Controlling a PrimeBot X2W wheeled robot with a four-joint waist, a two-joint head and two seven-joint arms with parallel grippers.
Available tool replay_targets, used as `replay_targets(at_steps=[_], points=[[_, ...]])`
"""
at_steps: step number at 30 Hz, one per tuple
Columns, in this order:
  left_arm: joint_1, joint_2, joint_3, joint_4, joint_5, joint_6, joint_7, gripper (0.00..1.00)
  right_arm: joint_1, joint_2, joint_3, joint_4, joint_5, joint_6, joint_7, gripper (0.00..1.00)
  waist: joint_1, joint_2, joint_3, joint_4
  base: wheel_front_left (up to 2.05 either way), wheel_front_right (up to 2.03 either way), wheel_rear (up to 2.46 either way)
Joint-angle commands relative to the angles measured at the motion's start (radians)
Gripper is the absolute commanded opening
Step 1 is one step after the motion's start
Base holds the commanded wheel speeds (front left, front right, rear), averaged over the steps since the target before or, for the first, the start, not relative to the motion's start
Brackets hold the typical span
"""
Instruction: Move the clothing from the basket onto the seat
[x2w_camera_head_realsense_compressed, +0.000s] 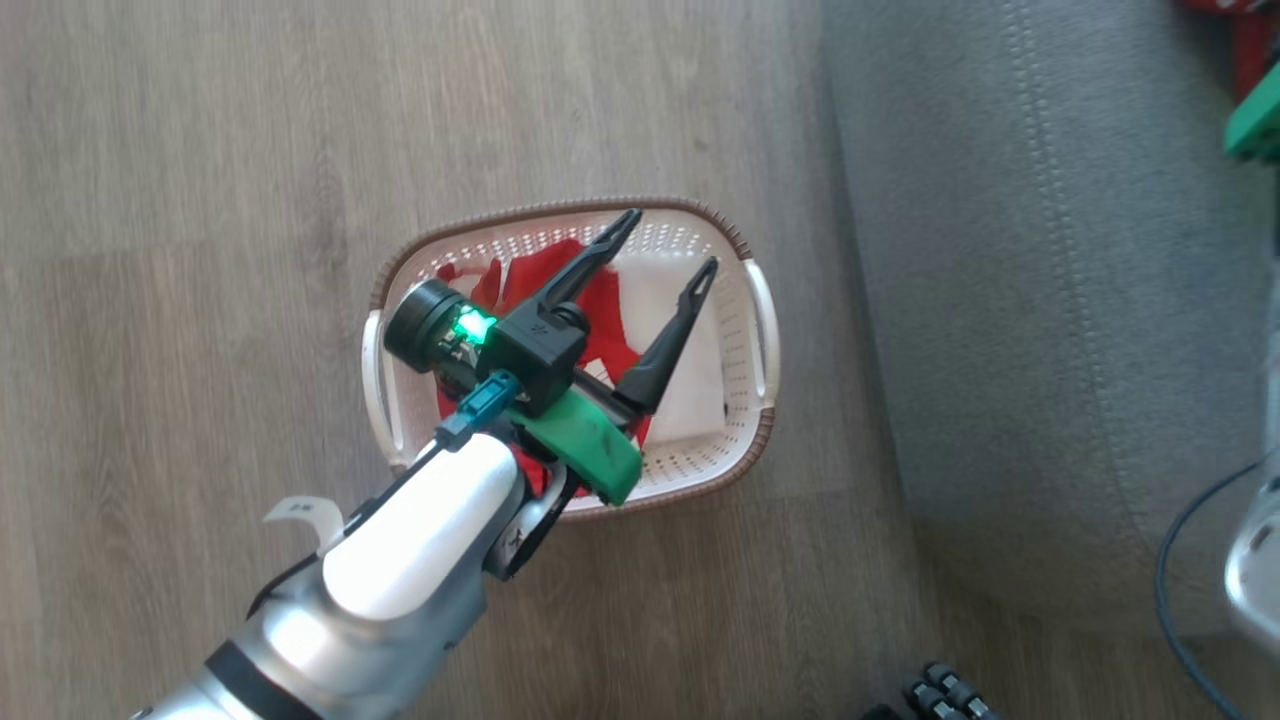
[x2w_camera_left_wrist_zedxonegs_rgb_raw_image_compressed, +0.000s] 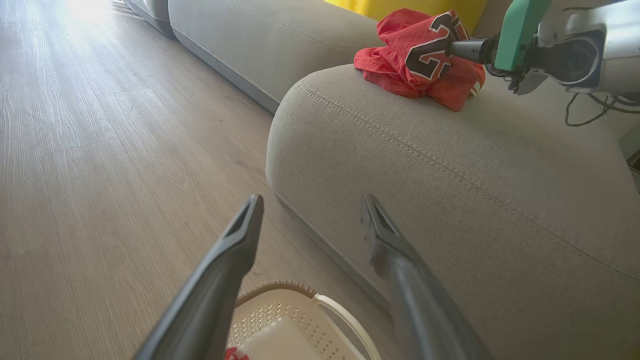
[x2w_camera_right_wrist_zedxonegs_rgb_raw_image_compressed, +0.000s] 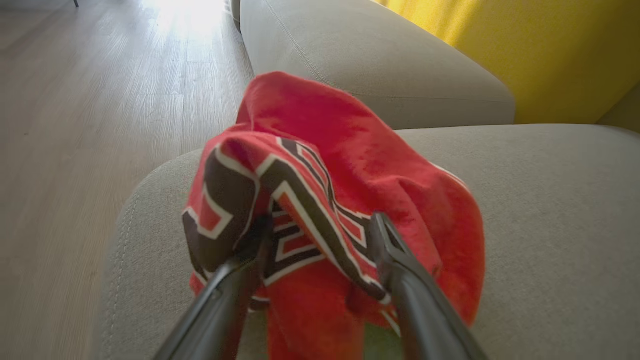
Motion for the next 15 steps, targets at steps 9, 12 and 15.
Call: replay_targets(at_steps=[9, 12, 15], points=[[0.072, 0.048, 0.066, -0.01, -0.053, 0.038, -0.033, 1.0, 0.19, 0.064, 0.201, -0.168, 0.165, 0.0, -0.009, 1.0, -0.0001, 0.0, -0.137, -0.064, 0.0, 0.0, 0.0], [0.091, 0.052, 0.075, -0.007, -0.066, 0.043, -0.04, 1.0, 0.227, 0.064, 0.237, -0.195, 0.194, 0.0, -0.009, 1.0, -0.0001, 0.0, -0.168, -0.067, 0.0, 0.0, 0.0], [0.123, 0.057, 0.093, 0.0, -0.086, 0.054, -0.053, 1.0, 0.274, 0.064, 0.292, -0.231, 0.228, 0.0, -0.009, 1.0, -0.0001, 0.0, -0.22, -0.066, 0.0, 0.0, 0.0]])
